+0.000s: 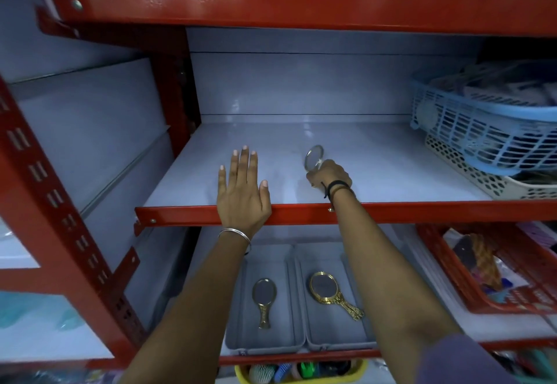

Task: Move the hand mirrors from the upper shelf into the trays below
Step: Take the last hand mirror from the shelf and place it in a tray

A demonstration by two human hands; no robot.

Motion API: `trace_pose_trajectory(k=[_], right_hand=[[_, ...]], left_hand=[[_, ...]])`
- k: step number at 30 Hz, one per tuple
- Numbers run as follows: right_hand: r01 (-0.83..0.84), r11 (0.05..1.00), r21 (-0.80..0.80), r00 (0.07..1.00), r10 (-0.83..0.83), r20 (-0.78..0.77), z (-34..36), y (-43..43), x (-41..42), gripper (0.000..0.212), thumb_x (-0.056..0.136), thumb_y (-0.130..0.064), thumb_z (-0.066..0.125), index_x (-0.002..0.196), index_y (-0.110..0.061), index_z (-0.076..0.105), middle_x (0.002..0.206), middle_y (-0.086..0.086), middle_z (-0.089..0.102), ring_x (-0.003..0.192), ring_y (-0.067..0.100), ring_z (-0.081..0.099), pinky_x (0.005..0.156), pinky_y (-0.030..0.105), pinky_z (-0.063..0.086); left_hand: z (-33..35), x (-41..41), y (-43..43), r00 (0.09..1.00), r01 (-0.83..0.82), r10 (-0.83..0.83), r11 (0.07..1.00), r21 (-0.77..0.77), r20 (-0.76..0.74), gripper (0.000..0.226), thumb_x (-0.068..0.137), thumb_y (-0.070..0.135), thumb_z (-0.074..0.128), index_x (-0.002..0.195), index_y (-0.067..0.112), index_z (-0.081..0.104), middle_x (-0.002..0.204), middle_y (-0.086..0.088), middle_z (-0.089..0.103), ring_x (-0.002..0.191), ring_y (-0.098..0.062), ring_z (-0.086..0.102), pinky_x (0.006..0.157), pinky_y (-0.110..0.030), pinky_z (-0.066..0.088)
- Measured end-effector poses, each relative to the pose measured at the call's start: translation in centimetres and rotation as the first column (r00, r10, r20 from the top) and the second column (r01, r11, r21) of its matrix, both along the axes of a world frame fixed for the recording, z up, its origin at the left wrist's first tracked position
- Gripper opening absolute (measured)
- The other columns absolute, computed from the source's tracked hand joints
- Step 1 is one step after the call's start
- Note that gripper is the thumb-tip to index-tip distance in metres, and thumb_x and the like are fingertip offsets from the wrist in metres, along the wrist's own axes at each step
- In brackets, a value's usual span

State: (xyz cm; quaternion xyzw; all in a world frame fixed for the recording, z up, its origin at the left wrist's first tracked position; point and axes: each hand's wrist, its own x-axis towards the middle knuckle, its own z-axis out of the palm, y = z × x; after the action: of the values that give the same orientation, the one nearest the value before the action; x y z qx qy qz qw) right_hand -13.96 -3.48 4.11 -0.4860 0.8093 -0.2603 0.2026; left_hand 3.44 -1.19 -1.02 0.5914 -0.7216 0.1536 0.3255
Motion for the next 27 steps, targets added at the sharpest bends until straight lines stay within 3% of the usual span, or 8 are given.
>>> trace_pose_trajectory(k=[3,5,7,10,12,18,24,27], right_hand=[[-0.034,0.999,-0.028,0.981,0.039,0.191,-0.4,-0.1,-1.0,0.019,0.083,-0.012,0.057,0.065,-0.009,0.053,0.060,0.005,0.054,0.045,0.017,0.053,0.045,0.022,0.042],[-0.025,0.997,-0.079,0.873,0.060,0.484,-0.1,0.6,-1.3,0.018,0.083,0.002,0.056,0.067,-0.006,0.055,0.063,0.009,0.054,0.035,0.014,0.055,0.037,0.018,0.044],[0.000,0.980,-0.201,0.759,0.131,0.637,0.5,2.6,-1.1,0.019,0.085,0.006,0.058,0.069,-0.005,0.055,0.064,0.010,0.054,0.039,0.013,0.055,0.035,0.015,0.048],[-0.008,0.931,-0.364,0.666,0.276,0.693,1.1,6.8,0.0,0.016,0.087,-0.001,0.062,0.072,-0.006,0.057,0.064,0.009,0.057,0.037,0.006,0.055,0.040,0.015,0.051],[-0.064,0.928,-0.367,0.631,0.323,0.705,0.8,9.8,1.0,0.002,0.087,-0.005,0.062,0.086,-0.004,0.060,0.066,0.009,0.060,0.037,0.003,0.058,0.041,0.014,0.050],[-0.287,0.933,-0.216,0.533,0.343,0.773,-4.3,16.4,2.7,0.007,0.087,-0.005,0.061,0.083,-0.011,0.065,0.061,-0.003,0.068,0.048,0.005,0.066,0.047,0.012,0.053],[-0.474,0.874,0.105,0.549,0.200,0.812,-11.0,16.6,2.8,0.009,0.084,-0.009,0.066,0.078,-0.016,0.065,0.067,-0.004,0.070,0.058,0.008,0.069,0.060,0.017,0.058],[-0.463,0.857,0.227,0.578,0.098,0.810,-14.9,15.0,3.0,0.006,0.084,-0.008,0.066,0.081,-0.013,0.065,0.075,0.000,0.069,0.061,0.009,0.071,0.058,0.016,0.058]], left_hand=[[0.0,0.0,0.1,1.000,0.011,-0.011,1.000,-0.003,0.000,0.065,0.087,0.034,0.031,0.147,0.010,0.031,0.156,-0.008,0.029,0.146,-0.024,0.025,0.118,-0.046,0.019],[0.0,0.1,0.2,1.000,0.025,-0.025,1.000,-0.008,-0.002,0.065,0.087,0.033,0.031,0.147,0.009,0.030,0.156,-0.008,0.029,0.146,-0.024,0.025,0.118,-0.045,0.019],[0.0,0.3,0.3,0.999,0.035,-0.035,0.999,-0.018,0.006,0.064,0.088,0.033,0.031,0.147,0.009,0.029,0.156,-0.007,0.029,0.146,-0.023,0.025,0.118,-0.044,0.018],[-0.3,0.7,0.6,0.998,0.056,-0.054,0.997,-0.057,0.040,0.062,0.089,0.032,0.031,0.147,0.009,0.030,0.156,-0.006,0.030,0.145,-0.021,0.026,0.119,-0.041,0.014],[-0.6,1.4,0.7,0.997,0.053,-0.047,0.995,-0.090,0.060,0.060,0.089,0.031,0.032,0.146,0.010,0.034,0.154,-0.006,0.034,0.144,-0.020,0.030,0.117,-0.039,0.013],[-1.0,2.8,0.6,0.993,0.067,-0.054,0.991,-0.120,0.109,0.059,0.089,0.030,0.034,0.144,0.008,0.037,0.151,-0.008,0.039,0.141,-0.022,0.036,0.114,-0.038,0.013],[-1.2,2.8,0.6,0.992,0.083,-0.071,0.990,-0.116,0.100,0.059,0.090,0.029,0.035,0.144,0.006,0.036,0.152,-0.009,0.038,0.141,-0.022,0.035,0.116,-0.036,0.009],[-1.3,3.0,0.4,0.990,0.086,-0.072,0.989,-0.124,0.118,0.059,0.090,0.029,0.035,0.144,0.006,0.037,0.151,-0.009,0.039,0.141,-0.022,0.036,0.118,-0.033,0.005]])
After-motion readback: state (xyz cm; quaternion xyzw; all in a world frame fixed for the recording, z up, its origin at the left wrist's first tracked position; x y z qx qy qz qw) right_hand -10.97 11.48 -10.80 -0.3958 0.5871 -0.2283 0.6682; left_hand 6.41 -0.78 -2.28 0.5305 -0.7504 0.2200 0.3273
